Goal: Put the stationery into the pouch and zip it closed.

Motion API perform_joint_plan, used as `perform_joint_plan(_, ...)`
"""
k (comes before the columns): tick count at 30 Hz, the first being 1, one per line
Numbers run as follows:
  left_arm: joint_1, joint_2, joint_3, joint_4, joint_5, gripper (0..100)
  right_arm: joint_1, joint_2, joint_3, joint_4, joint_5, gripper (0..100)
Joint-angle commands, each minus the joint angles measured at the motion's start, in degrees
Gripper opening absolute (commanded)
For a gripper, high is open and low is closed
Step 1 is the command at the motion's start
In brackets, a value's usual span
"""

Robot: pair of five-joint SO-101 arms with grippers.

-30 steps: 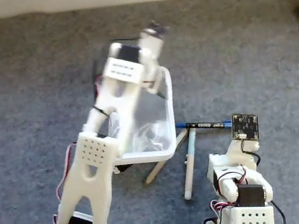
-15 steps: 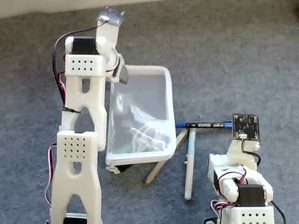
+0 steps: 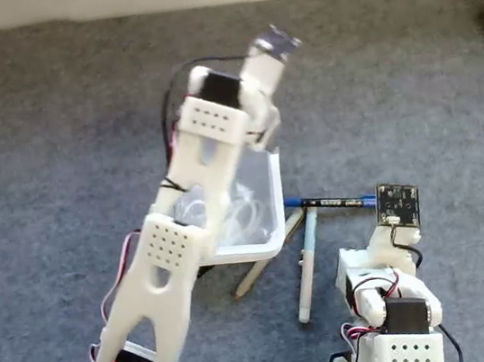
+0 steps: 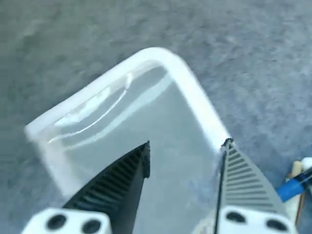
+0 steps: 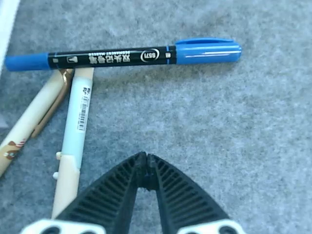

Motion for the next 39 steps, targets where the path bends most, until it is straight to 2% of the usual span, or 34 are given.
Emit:
perform_joint_plan(1,2.33,0.57,-3.12,-3.78,0.09,23,0.57,-0.13,7.52,-0.04,-0.44,0.5)
perform_joint_plan(7,4.00,2.59,-3.21,-9.23,0.09,23,0.57,-0.13,7.60,-0.04,-0.44,0.5)
perform_joint_plan(12,4.09,3.03,-2.68,-10.29,-0.53,23,0.57,-0.13,7.60,-0.04,-0.44,0.5)
perform_joint_plan(20,-4.18,7.69,-3.12,-12.04,-6.51,22,0.57,-0.13,7.60,-0.04,-0.44,0.5)
perform_joint_plan(29,-13.93,7.43,-10.42,-11.87,-6.68,22,0.57,-0.13,7.60,-0.13,-0.44,0.5)
perform_joint_plan(39,-23.52,4.79,-10.51,-10.46,-10.02,22,0.57,-0.13,7.60,-0.13,-0.44,0.5)
